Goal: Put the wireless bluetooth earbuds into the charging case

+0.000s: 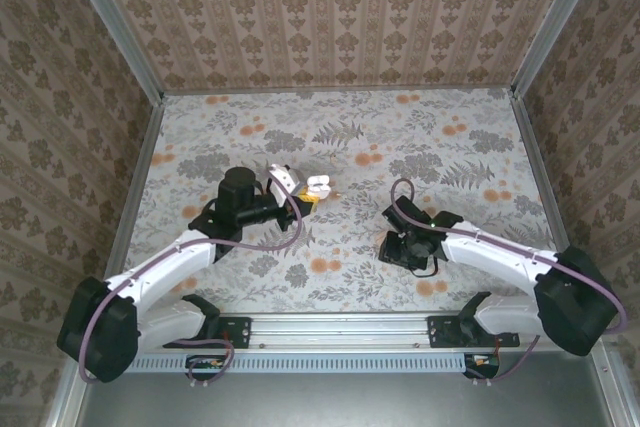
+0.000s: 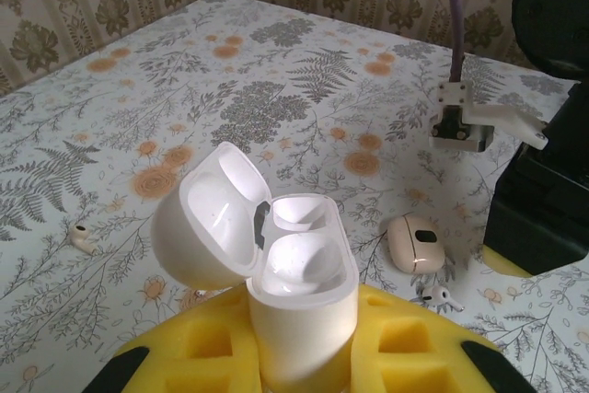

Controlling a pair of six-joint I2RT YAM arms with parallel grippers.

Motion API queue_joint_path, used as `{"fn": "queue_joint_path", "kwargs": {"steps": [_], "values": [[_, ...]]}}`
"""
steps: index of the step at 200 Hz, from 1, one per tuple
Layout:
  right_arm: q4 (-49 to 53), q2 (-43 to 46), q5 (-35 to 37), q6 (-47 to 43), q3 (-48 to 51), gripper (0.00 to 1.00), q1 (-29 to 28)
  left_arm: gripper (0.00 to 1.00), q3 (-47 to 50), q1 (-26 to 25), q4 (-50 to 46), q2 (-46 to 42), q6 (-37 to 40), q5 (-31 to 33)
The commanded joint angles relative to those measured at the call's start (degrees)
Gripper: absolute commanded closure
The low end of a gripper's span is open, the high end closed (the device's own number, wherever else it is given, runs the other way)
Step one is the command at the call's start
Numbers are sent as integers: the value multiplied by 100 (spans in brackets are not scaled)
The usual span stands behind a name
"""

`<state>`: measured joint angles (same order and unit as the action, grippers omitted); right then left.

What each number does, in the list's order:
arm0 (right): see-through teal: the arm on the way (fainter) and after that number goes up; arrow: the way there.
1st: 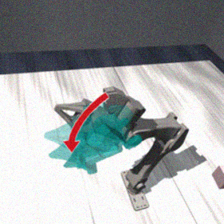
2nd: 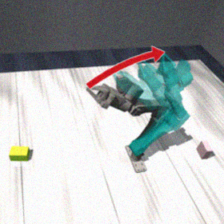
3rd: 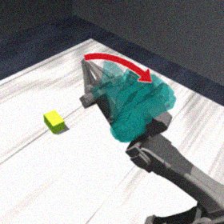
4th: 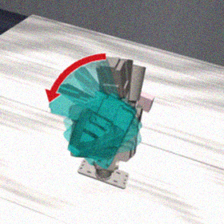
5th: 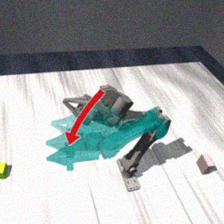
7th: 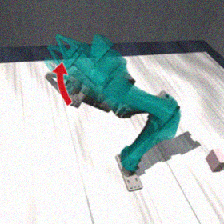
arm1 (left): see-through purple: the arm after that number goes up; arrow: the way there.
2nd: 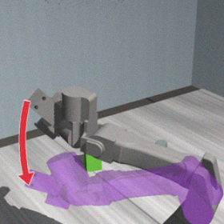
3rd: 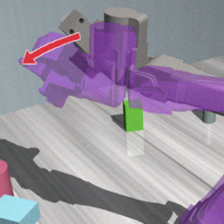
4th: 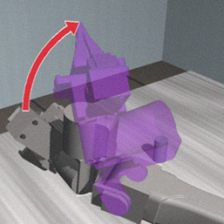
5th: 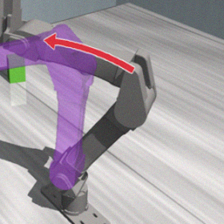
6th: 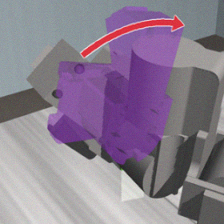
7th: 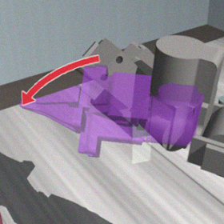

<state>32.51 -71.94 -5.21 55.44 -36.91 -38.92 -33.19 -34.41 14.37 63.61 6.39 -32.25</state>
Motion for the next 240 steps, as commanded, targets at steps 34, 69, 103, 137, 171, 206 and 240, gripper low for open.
{"fn": "queue_joint_path", "kwargs": {"steps": [34, 69, 103, 137, 171, 206, 240], "values": [[-333, -1072, -209, -233, -687, 66, -292, 100, -59, 49, 171, 32, 160, 71], [-650, -1613, -445, -314, -1048, 65, -442, 100, 26, 82, 144, -150, 239, 227], [-226, -1777, -342, -499, -1556, 65, -512, 100, 91, 84, 79, -252, 213, 186], [319, -1617, -8, -390, -1705, 65, -519, 100, 176, 84, 145, -295, 144, 215], [844, -1588, 248, -132, -1829, 64, -520, 100, 194, 97, 73, -257, 233, 191], [810, -1628, 262, 102, -1714, 62, -508, 100, 142, 93, 123, -124, 235, 74], [682, -1828, 292, 116, -1780, 60, -494, 100, 137, 88, 134, -102, 205, -18]]}}
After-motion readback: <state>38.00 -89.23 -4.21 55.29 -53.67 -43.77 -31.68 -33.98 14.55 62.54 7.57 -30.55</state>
